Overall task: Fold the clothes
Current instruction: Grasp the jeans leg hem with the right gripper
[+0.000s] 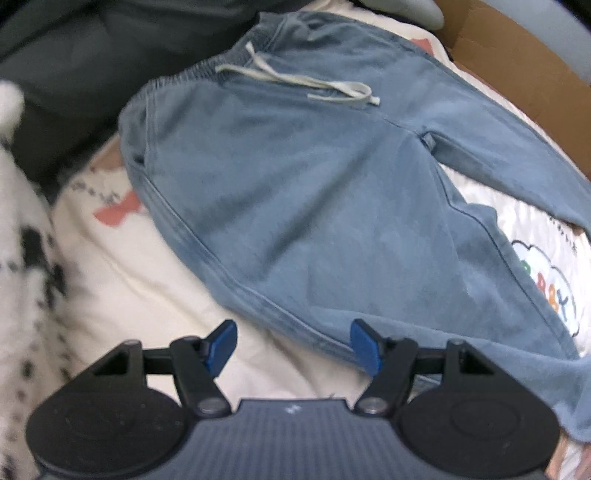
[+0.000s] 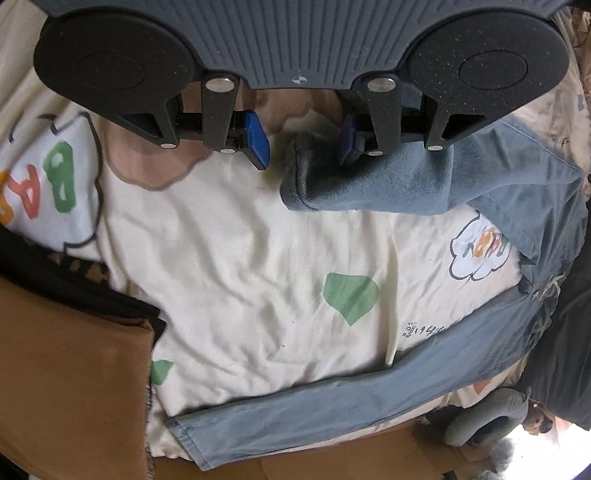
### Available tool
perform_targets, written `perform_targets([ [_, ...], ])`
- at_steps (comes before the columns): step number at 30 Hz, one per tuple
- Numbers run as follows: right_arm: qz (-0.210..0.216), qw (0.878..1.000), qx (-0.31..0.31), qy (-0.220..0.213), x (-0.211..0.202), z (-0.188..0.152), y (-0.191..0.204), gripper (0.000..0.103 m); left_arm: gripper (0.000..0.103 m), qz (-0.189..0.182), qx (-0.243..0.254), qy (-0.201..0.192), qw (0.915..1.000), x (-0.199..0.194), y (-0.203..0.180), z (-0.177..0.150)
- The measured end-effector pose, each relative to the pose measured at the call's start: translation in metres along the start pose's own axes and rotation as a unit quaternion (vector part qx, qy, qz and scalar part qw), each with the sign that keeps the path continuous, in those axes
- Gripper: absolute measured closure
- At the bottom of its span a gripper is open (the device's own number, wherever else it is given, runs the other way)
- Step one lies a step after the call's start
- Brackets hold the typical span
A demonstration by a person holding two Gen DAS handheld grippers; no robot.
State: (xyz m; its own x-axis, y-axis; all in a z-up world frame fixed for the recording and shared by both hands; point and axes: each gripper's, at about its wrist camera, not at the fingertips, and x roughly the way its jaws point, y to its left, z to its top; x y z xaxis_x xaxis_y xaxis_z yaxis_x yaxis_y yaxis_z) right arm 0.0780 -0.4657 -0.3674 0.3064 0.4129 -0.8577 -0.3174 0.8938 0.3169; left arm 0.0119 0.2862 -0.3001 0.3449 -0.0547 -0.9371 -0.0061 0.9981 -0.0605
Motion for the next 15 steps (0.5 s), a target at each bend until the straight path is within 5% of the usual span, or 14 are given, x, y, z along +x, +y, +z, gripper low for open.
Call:
perform_targets([
  [3, 0.004, 1.0, -0.009, 0.005, 0.005, 0.001, 0.006, 0.057, 0.033, -0.021, -0.033, 0.0, 0.9993, 0.01, 0.001, -0.004],
  [8, 0.004, 1.0, -0.013, 0.006, -0.001, 0.0, 0.005, 0.093, 0.034, -0.045, -0.095, 0.005, 0.9945, 0.024, 0.0, -0.008],
  [12, 0.005, 1.0, -0.024, 0.007, -0.02, 0.0, 0.003, 0.094, 0.042, -0.068, -0.133, 0.01, 0.9887, 0.034, -0.001, -0.013],
  [15, -0.002, 0.999, -0.04, 0.012, -0.038, -0.001, 0.002, 0.095, 0.058, -0.075, -0.155, 0.011, 0.9851, 0.038, 0.0, -0.017],
])
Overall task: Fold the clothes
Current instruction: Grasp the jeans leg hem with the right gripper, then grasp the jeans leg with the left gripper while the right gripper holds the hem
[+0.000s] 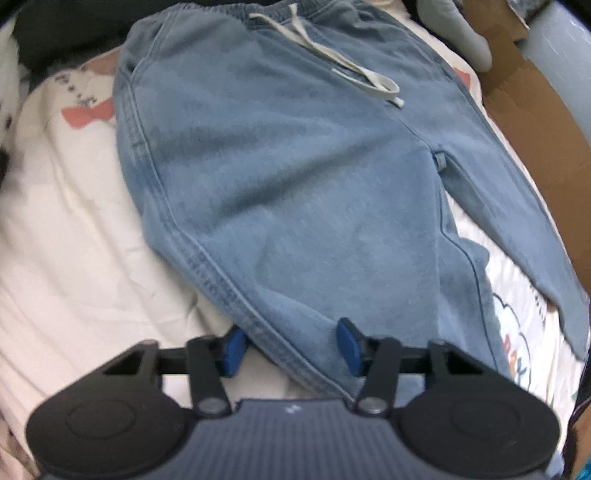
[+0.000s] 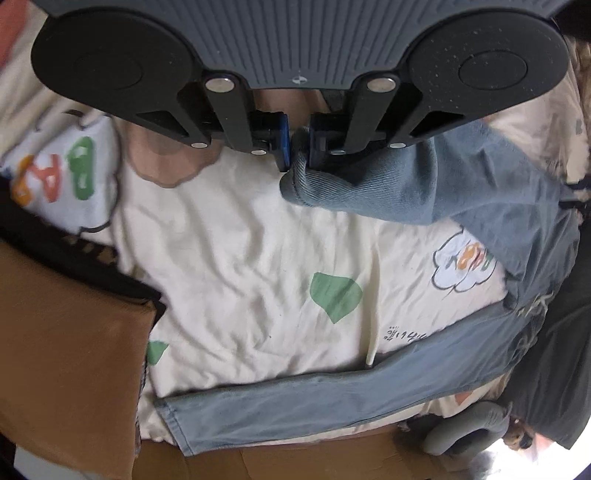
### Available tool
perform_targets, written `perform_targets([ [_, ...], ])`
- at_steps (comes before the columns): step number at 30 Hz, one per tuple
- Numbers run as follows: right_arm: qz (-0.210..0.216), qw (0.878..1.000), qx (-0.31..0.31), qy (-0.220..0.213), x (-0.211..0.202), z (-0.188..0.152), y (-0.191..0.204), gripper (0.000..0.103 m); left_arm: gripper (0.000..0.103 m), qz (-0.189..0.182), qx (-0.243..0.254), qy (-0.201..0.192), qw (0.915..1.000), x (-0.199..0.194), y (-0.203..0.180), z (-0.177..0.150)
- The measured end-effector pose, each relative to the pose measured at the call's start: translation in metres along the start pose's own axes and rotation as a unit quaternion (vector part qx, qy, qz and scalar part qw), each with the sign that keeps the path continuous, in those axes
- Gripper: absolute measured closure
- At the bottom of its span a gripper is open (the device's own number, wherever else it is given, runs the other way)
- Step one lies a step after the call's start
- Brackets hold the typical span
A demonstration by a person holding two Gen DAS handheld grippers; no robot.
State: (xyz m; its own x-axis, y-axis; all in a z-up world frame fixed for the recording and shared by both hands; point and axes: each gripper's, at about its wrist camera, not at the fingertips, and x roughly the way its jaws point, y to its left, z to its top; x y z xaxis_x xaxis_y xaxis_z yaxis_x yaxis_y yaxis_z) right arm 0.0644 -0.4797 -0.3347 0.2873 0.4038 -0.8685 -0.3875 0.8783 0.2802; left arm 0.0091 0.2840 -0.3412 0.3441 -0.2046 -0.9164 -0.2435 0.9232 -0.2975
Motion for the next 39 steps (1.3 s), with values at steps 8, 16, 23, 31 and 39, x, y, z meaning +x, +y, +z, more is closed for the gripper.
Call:
perform_targets([
  [8, -0.019, 0.998, -0.053, 0.015, -0.05, -0.001, 0.007, 0.095, 0.089, -0.008, 0.012, 0.01, 0.9998, -0.018, 0.005, -0.001],
  [16, -0.034, 0.993, -0.104, 0.034, -0.091, 0.009, 0.026, 0.095, 0.09, -0.026, 0.032, 0.017, 0.999, -0.052, 0.016, 0.004],
  [23, -0.056, 0.986, -0.144, 0.056, -0.098, 0.022, 0.033, 0.096, 0.09, -0.035, 0.037, 0.023, 0.9984, -0.054, 0.021, 0.004],
  [31, -0.081, 0.981, -0.163, 0.065, -0.099, 0.035, 0.034, 0.096, 0.09, -0.047, 0.05, 0.03, 0.9972, -0.055, 0.011, 0.006],
  [39, -0.101, 0.983, -0.145, 0.054, -0.106, 0.05, 0.023, 0.096, 0.09, -0.053, 0.054, 0.044, 0.9962, -0.044, 0.006, -0.002],
])
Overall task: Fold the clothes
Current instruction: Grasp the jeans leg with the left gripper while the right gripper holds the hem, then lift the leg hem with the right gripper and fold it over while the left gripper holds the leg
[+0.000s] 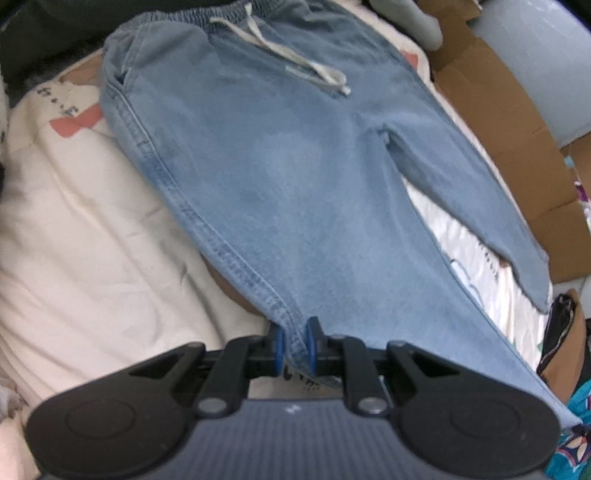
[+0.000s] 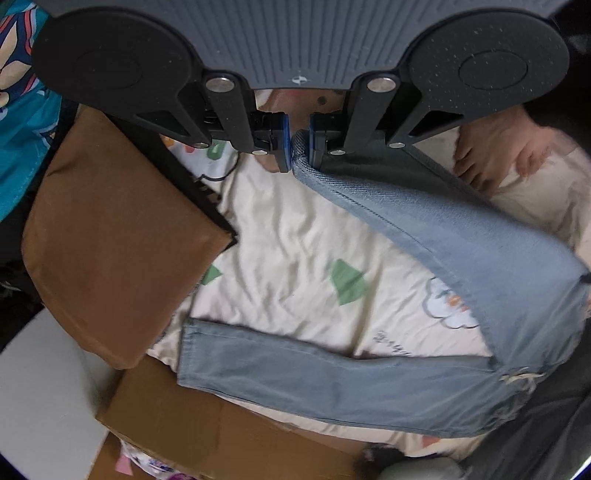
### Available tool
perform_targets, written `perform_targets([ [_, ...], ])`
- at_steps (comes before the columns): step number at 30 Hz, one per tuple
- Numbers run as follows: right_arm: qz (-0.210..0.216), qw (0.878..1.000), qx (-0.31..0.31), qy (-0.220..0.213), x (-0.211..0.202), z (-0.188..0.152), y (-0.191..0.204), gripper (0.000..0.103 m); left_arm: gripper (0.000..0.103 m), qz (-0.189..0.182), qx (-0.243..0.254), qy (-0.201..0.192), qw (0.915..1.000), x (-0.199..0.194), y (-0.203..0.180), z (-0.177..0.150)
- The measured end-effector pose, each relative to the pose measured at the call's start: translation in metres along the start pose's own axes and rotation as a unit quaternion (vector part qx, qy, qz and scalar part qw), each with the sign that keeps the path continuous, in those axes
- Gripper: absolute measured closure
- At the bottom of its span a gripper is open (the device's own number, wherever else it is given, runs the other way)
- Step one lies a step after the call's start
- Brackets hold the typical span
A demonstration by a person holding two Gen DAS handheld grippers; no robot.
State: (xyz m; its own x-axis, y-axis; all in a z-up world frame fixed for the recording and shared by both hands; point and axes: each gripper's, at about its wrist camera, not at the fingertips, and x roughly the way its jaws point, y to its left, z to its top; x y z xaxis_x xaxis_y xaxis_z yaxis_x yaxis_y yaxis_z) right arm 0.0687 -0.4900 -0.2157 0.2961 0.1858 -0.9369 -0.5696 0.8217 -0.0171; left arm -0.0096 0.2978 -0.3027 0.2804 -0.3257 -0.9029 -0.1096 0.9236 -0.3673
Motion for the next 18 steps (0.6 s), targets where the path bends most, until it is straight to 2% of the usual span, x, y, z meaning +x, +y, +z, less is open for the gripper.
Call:
perform_targets([
  [5, -0.012, 1.0, 0.018, 0.015, 0.051, 0.012, -0.005, 0.095, 0.09, 0.016, 0.001, 0.014, 0.9998, 0.022, 0.0, -0.002],
  [10, -0.017, 0.999, 0.047, 0.016, 0.094, 0.035, -0.015, 0.093, 0.09, 0.014, -0.007, 0.01, 0.9998, 0.027, -0.003, -0.001],
  [14, -0.054, 0.995, 0.078, 0.024, 0.122, 0.051, -0.028, 0.078, 0.09, 0.015, -0.017, 0.005, 0.9997, 0.029, -0.004, 0.0],
  [18, -0.025, 0.992, 0.123, 0.019, 0.12, 0.047, -0.04, 0.077, 0.09, 0.01, -0.026, -0.001, 0.9996, 0.028, -0.003, 0.0],
])
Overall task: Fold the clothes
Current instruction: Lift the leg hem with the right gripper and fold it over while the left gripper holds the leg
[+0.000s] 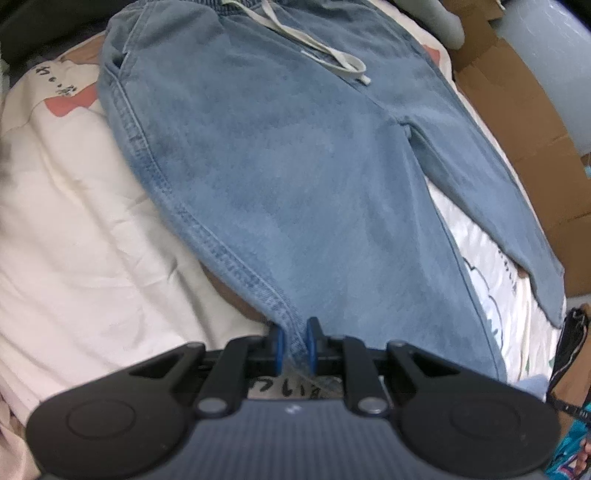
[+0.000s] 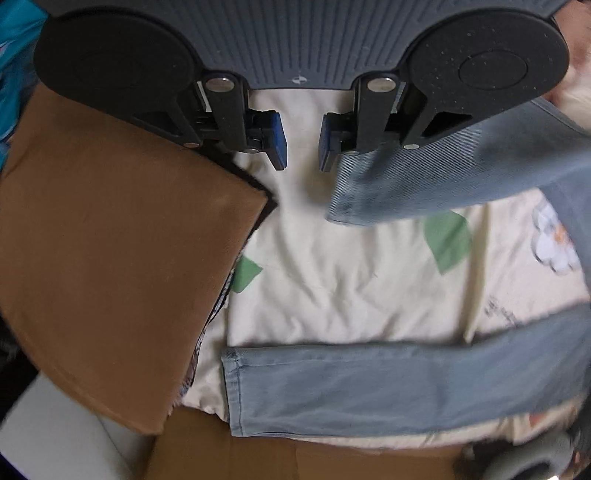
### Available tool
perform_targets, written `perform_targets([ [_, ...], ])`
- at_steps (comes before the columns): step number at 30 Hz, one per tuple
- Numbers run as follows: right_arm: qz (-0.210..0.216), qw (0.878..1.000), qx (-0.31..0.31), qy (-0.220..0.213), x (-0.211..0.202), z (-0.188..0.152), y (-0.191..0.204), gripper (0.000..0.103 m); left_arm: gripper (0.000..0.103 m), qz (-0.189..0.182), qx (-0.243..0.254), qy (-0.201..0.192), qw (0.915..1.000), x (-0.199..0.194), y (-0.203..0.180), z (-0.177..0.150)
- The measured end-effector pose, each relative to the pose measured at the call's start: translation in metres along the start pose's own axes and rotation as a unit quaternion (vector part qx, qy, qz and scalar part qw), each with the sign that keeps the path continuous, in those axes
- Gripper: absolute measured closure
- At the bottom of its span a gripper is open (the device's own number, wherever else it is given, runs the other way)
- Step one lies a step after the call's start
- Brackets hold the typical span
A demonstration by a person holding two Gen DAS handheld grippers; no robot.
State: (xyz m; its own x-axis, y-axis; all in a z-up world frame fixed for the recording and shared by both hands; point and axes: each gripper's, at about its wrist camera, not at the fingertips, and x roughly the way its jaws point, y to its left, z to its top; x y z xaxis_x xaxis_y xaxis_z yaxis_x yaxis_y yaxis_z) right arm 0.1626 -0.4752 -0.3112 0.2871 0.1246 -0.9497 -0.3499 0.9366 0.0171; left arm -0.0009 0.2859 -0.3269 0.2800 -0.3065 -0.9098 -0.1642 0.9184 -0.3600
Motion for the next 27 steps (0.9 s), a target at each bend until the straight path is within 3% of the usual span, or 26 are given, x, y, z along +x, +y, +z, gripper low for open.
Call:
perform_targets([
  [7, 0.059, 0.996, 0.065, 0.015, -0.005, -0.052, -0.007, 0.07, 0.09, 0.001, -0.004, -0.002, 1.0, 0.003, -0.004, 0.0],
  [12, 0.12, 0.981, 0.148, 0.025, -0.004, -0.097, -0.01, 0.067, 0.089, 0.002, -0.004, -0.005, 1.0, 0.001, -0.004, 0.0],
  [17, 0.19, 0.952, 0.237, 0.032, 0.001, -0.132, -0.013, 0.051, 0.089, 0.006, 0.001, -0.003, 1.0, 0.0, -0.004, 0.001],
  [23, 0.239, 0.915, 0.326, 0.018, 0.007, -0.16, -0.019, 0.038, 0.089, 0.003, 0.006, -0.005, 1.0, -0.007, -0.007, 0.002],
  [27, 0.259, 0.891, 0.371, 0.018, 0.02, -0.173, -0.019, 0.034, 0.089, 0.007, 0.006, -0.003, 1.0, -0.007, -0.007, 0.0],
])
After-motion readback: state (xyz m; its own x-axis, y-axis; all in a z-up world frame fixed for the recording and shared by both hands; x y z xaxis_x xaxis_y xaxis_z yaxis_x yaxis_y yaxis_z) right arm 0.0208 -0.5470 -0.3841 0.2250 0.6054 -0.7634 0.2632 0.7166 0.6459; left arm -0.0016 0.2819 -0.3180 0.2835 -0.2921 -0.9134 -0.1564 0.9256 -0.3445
